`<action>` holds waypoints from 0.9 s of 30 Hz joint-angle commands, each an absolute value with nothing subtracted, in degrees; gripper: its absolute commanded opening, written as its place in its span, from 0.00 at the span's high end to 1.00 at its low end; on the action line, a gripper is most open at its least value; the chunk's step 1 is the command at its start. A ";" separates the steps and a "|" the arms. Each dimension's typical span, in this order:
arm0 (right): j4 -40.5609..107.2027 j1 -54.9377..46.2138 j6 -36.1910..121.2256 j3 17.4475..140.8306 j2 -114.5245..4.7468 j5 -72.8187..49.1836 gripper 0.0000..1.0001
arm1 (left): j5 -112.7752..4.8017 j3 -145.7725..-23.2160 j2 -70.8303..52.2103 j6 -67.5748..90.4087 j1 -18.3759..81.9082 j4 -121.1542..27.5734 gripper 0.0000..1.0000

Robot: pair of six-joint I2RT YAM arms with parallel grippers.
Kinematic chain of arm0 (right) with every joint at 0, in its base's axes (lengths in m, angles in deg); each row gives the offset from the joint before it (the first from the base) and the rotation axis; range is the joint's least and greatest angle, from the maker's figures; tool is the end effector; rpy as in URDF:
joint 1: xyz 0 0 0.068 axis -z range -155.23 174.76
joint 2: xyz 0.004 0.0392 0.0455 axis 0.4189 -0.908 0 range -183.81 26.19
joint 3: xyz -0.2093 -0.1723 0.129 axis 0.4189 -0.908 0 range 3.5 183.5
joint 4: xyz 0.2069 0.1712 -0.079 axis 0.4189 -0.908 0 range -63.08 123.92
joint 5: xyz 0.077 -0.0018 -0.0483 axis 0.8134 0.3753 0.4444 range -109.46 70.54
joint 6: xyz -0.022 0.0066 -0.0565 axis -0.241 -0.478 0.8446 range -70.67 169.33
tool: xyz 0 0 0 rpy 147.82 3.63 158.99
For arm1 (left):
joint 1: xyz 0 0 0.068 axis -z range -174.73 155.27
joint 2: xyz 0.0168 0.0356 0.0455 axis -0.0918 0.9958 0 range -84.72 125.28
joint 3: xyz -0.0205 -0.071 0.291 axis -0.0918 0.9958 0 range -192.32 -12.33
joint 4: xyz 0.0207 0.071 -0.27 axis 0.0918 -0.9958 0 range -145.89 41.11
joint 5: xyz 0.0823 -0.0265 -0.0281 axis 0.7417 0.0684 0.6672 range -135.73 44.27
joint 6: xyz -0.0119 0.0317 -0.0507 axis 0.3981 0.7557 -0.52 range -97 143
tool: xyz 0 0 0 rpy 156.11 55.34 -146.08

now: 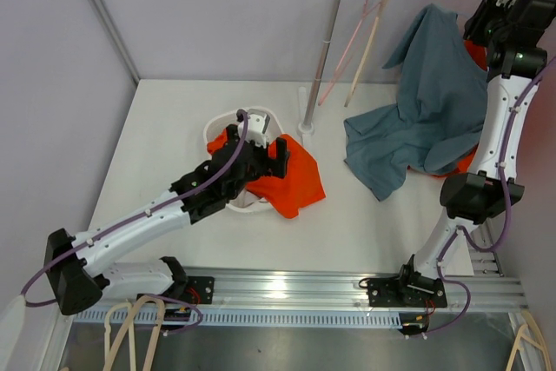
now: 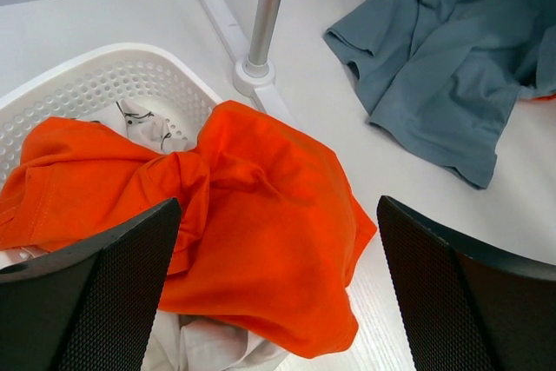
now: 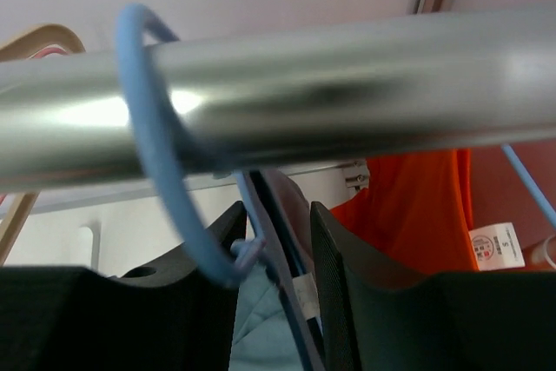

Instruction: Remove the t-shirt from the hanger

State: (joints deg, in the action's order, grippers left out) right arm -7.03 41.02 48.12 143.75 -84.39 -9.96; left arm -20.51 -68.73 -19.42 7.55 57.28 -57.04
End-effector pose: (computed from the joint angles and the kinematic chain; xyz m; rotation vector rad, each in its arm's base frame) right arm 0.4243 -0.1158 0.5469 0.1488 1.7589 -0.0441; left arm 0.1868 -0.2077 0.3636 0.2874 1.8367 -0.4119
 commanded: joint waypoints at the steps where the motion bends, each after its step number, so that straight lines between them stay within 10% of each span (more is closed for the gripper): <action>1: -1.86 41.29 49.07 145.54 -85.34 -9.18 0.61 | -20.94 -71.12 -18.97 9.02 57.74 -54.17 0.00; 4: 1.21 41.20 49.07 145.62 -85.69 -7.94 0.70 | -20.85 -70.07 -20.02 9.20 57.74 -52.86 0.00; 5: 1.92 41.20 48.81 145.89 -86.04 -8.03 0.95 | -20.77 -69.63 -20.38 9.20 57.74 -52.59 0.01; 6: 2.62 41.11 48.63 146.24 -85.96 -8.38 1.00 | -20.59 -69.28 -20.82 9.28 57.74 -52.41 0.01; 27: 8.87 35.50 44.15 131.78 -66.46 -11.95 1.00 | -18.13 -69.71 -26.01 9.46 57.91 -56.19 0.00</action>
